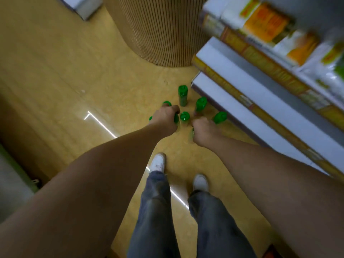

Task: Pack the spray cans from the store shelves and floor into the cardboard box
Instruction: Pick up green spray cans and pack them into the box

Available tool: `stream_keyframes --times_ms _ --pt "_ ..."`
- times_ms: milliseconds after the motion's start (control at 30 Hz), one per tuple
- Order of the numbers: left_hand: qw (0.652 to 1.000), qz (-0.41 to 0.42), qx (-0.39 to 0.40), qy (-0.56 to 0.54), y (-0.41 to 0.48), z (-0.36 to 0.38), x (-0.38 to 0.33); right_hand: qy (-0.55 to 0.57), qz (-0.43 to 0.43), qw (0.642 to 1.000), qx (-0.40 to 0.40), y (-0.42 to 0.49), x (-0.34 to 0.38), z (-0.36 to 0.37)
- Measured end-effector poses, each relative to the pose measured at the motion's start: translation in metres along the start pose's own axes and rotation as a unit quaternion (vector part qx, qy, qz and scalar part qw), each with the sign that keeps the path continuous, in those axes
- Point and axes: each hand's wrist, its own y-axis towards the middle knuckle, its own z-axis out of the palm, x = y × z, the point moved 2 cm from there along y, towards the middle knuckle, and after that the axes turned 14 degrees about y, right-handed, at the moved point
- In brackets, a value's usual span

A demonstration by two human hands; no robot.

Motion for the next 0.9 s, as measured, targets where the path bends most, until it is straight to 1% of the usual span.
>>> stream_keyframes --times_ms 100,267,333,433,567,667,767,900 --pt "1.000 0.000 -0.010 0.015 -0.032 -0.060 -0.014 -0.006 -0.018 1.000 0.017 -0.034 0.024 -0.059" --pt "1.000 0.000 -0.018 0.015 -0.083 -0.166 -0.032 -0.046 -0.068 0.997 0.010 -0.085 0.067 -0.155" --pt "1.000 -0.008 -0.010 0.009 -0.104 -0.208 -0.037 -0.075 -0.082 0.994 0.015 -0.109 0.088 -0.191" --pt "1.000 -0.007 0.000 -0.013 -0.137 -0.267 -0.046 -0.104 -0.097 0.990 -0.006 -0.150 0.119 -0.246" --pt "1.000 0.015 -0.023 -0.005 -0.181 -0.342 -0.061 -0.072 -0.104 0.991 -0.047 -0.203 0.154 -0.313" --pt "0.998 0.045 -0.028 0.019 -0.210 -0.390 -0.073 -0.035 -0.091 0.992 -0.080 -0.240 0.169 -0.355" --pt "0.996 0.070 -0.027 0.043 -0.230 -0.431 -0.081 -0.016 -0.073 0.992 -0.098 -0.276 0.184 -0.391" --pt "0.991 0.110 -0.028 0.074 -0.244 -0.475 -0.092 0.032 -0.051 0.988 -0.141 -0.314 0.197 -0.424"
